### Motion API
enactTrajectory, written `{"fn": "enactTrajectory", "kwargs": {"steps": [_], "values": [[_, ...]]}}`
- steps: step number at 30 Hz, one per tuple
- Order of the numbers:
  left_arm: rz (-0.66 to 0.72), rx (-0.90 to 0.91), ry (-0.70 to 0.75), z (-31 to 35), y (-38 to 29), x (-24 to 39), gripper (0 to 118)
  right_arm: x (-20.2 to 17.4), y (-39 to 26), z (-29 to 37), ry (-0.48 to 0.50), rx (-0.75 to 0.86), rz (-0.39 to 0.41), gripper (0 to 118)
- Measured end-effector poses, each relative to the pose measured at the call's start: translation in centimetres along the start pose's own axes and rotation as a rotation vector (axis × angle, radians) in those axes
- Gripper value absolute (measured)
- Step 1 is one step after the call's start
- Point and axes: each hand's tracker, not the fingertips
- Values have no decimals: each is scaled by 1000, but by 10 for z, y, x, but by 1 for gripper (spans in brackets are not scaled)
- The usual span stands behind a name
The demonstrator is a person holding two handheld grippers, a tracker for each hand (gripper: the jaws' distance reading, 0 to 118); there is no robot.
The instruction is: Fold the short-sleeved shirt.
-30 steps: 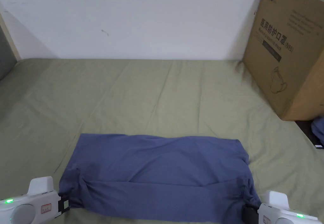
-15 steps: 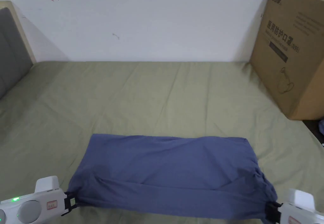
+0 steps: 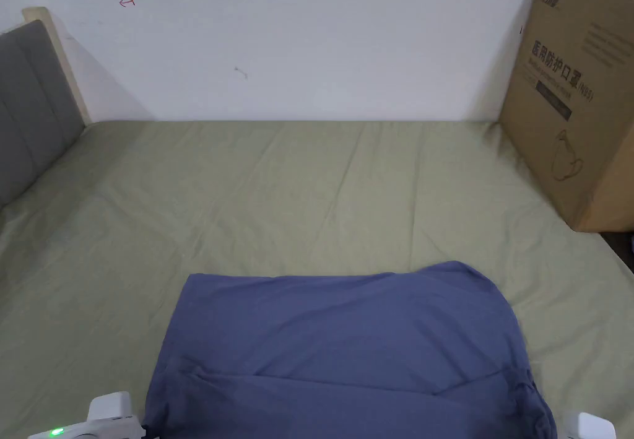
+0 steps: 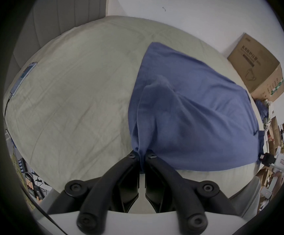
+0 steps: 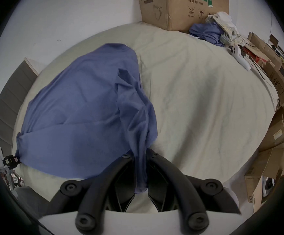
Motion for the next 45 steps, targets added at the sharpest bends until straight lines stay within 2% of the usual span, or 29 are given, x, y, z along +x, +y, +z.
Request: {"fn": "enactTrajectory", "kwargs": {"steps": [3, 4, 5, 6, 7, 8, 10, 14, 18, 21, 23, 25, 27, 29, 30, 31, 36, 45], "values": [[-42, -1, 33, 3, 4, 9, 3, -7, 5, 10, -14, 7, 3, 9], [-62, -8, 42, 5, 5, 12, 6, -9, 6, 15, -17, 14, 5, 13], [-62, 2, 38, 9, 7, 15, 13, -13, 9, 22, -35, 21, 8, 24], [-60, 24, 34, 16, 8, 17, 21, -18, 12, 31, -51, 32, 19, 39], [-60, 54, 29, 25, 11, 20, 40, -21, 16, 41, -51, 71, 38, 64], [-51, 74, 14, 35, 14, 24, 61, -24, 20, 53, -38, 114, 50, 77], [-42, 111, -13, 52, 24, 32, 94, -27, 34, 74, -14, 195, 63, 81], [-64, 313, -57, 105, 44, 56, 97, -47, 62, 130, 42, 392, 114, 81], [-112, 487, -69, 147, 61, 80, 97, -68, 78, 172, 56, 564, 150, 81], [-132, 644, -87, 169, 65, 96, 95, -82, 83, 191, 59, 675, 180, 81], [-151, 728, -65, 175, 64, 105, 86, -88, 84, 193, 18, 733, 201, 78], [-173, 788, -64, 177, 62, 111, 70, -92, 83, 195, 16, 753, 214, 70], [-174, 810, -66, 176, 60, 115, 65, -97, 82, 194, 14, 769, 215, 67], [-173, 816, -90, 170, 63, 116, 17, -101, 84, 192, -8, 789, 233, 31], [-177, 818, -104, 168, 64, 117, 0, -103, 85, 190, -23, 797, 242, 6], [-175, 805, -105, 165, 66, 118, 0, -106, 85, 188, -13, 797, 239, 0], [-164, 673, -86, 130, 95, 114, 0, -113, 104, 174, 20, 778, 239, 0], [-178, 379, -92, 13, 203, 92, 0, -115, 145, 132, 11, 727, 242, 0]]}}
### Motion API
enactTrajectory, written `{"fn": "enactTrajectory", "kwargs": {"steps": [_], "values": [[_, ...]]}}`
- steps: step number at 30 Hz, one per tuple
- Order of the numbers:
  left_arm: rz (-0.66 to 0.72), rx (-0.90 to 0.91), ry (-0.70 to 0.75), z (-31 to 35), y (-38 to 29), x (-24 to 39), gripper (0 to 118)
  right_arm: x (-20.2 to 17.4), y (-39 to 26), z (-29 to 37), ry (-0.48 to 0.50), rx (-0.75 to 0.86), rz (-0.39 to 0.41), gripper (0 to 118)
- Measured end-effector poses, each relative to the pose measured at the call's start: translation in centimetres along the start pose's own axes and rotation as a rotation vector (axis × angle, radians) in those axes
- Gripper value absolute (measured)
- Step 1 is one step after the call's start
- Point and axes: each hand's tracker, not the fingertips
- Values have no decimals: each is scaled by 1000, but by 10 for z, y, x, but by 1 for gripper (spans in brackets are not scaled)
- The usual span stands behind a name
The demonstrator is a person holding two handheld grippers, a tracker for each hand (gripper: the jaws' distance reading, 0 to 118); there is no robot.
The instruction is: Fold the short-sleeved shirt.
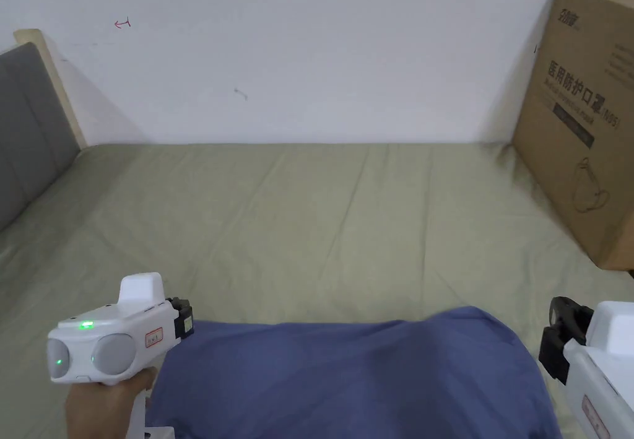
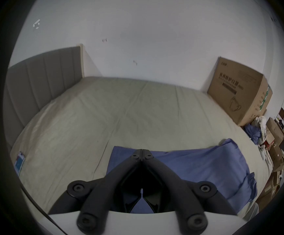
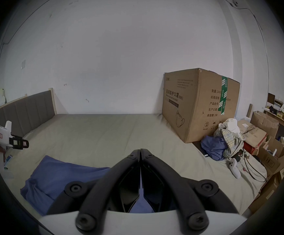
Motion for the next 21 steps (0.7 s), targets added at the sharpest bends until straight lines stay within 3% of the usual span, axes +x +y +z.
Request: {"fn": "enactTrajectory", "kwargs": {"steps": [3, 4, 5, 6, 7, 8, 10, 15, 18, 19, 21], "values": [[14, -110, -10, -54, 11, -17, 0, 2, -3, -21, -4, -22, 9, 0], [22, -161, -5, -73, 13, -22, 7, 2, -4, -29, -9, -32, 18, 0], [36, -180, 6, -87, 14, -26, 17, 2, -6, -36, -14, -43, 26, 0], [42, -200, 30, -99, 14, -29, 34, 2, -8, -43, -18, -54, 30, 0], [38, -245, 33, -115, 12, -32, 62, 3, -10, -49, -19, -61, 31, 0], [38, -279, 55, -128, 12, -34, 76, 3, -12, -55, -20, -72, 32, 0], [22, -333, 99, -148, 8, -35, 84, 3, -16, -66, -23, -90, 31, 0], [17, -416, 110, -184, -4, -39, 84, 6, -29, -85, -37, -132, 26, 0], [5, -412, 116, -185, -9, -34, 71, 9, -36, -93, -39, -156, 13, 0], [-11, -386, 111, -181, -10, -33, 56, 12, -38, -97, -38, -168, 6, 0], [-39, -352, 80, -176, -8, -30, 12, 17, -42, -106, -33, -193, -17, 0]]}}
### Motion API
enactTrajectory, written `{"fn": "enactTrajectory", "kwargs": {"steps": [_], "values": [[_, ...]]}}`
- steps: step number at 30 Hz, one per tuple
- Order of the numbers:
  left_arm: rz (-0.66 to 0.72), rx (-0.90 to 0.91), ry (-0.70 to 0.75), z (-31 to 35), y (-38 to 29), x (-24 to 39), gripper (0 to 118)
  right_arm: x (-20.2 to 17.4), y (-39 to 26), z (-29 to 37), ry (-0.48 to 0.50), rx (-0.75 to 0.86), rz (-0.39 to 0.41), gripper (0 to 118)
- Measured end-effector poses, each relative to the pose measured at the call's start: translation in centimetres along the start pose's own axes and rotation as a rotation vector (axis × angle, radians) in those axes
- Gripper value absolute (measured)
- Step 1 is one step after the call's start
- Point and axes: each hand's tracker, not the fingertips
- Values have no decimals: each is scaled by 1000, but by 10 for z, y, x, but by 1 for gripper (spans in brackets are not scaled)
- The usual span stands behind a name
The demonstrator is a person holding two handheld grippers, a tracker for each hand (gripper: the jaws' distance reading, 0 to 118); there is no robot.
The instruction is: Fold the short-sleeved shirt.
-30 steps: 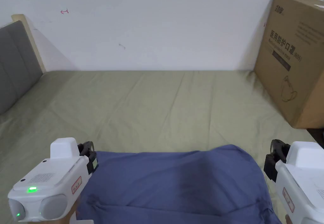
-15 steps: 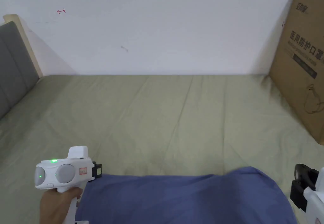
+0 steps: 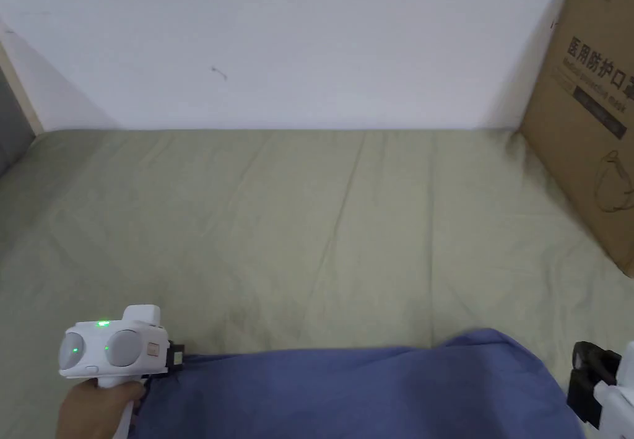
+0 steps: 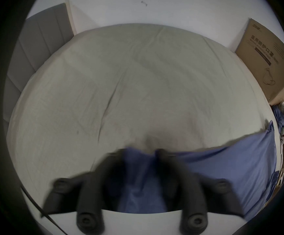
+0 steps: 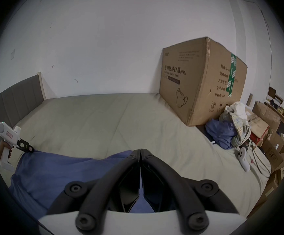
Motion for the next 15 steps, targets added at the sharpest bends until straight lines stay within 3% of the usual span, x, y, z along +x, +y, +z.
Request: {"fn": "enactTrajectory", "kwargs": {"steps": [1, 4, 6, 8, 9, 10, 15], "values": [[10, -6, -69, 2, 0, 0, 4, 4, 0, -8, 2, -20, -13, 0], [-24, 59, -43, 18, -5, 5, 3, 16, 0, -39, 8, -93, -47, 1], [-22, 131, -74, 43, -8, 7, 3, 25, 0, -64, 4, -151, -65, 10], [-16, 181, -116, 67, -12, 8, 3, 29, 0, -96, 11, -250, -24, 64], [-29, 195, -124, 75, -13, 9, 3, 30, -1, -110, -6, -279, 9, 83], [-38, 199, -134, 92, -15, 14, 3, 30, -4, -123, -12, -287, 22, 92], [-55, 216, -138, 117, -17, 16, 3, 29, -14, -187, -8, -418, 68, 91]]}}
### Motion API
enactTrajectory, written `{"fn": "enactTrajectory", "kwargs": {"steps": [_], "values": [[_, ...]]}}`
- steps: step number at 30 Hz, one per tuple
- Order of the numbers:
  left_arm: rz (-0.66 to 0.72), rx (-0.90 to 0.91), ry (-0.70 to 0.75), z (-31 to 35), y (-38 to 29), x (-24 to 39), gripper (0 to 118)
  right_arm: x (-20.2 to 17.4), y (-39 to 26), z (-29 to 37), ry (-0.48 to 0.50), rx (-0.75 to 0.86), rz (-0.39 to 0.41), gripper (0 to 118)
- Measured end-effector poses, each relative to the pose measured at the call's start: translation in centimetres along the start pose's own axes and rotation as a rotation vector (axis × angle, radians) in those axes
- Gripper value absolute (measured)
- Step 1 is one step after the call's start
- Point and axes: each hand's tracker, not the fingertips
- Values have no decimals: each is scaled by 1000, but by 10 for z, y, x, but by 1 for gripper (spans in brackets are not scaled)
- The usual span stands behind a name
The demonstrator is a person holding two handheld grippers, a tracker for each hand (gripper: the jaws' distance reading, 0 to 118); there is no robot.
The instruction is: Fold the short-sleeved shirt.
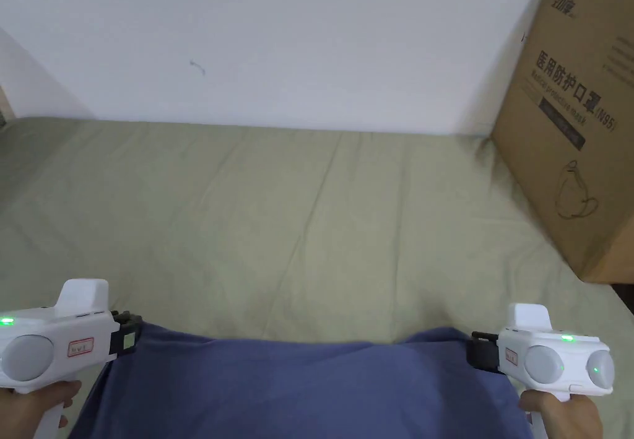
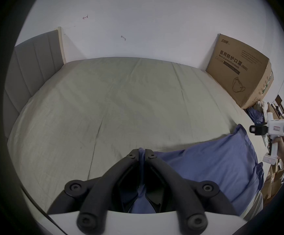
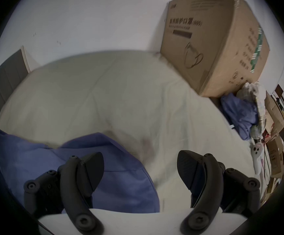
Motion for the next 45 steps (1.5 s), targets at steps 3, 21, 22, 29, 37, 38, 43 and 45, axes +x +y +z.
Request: {"fn": "enactTrajectory", "kwargs": {"steps": [3, 21, 22, 29, 37, 38, 43, 45], "values": [[3, -8, 0, 0, -1, -4, 3, -3, 4, -32, 23, -87, -3, 77], [95, -12, 58, 49, -41, -20, 3, 23, -48, 170, 211, 187, -37, 5], [97, -7, 63, 58, -45, -21, 3, 28, -55, 185, 223, 206, -39, 5], [99, 8, 60, 112, -87, -20, 3, 45, -127, 247, 288, 234, -63, 5], [110, -95, 88, 123, -178, -24, 3, 43, -222, 236, 275, 103, -137, 5], [114, -107, 95, 121, -187, -24, 3, 42, -231, 230, 271, 81, -148, 5], [134, -161, 122, 107, -226, -23, 3, 33, -268, 195, 190, -21, -188, 5], [137, -172, 130, 103, -232, -22, 3, 29, -275, 188, 175, -26, -206, 5]]}}
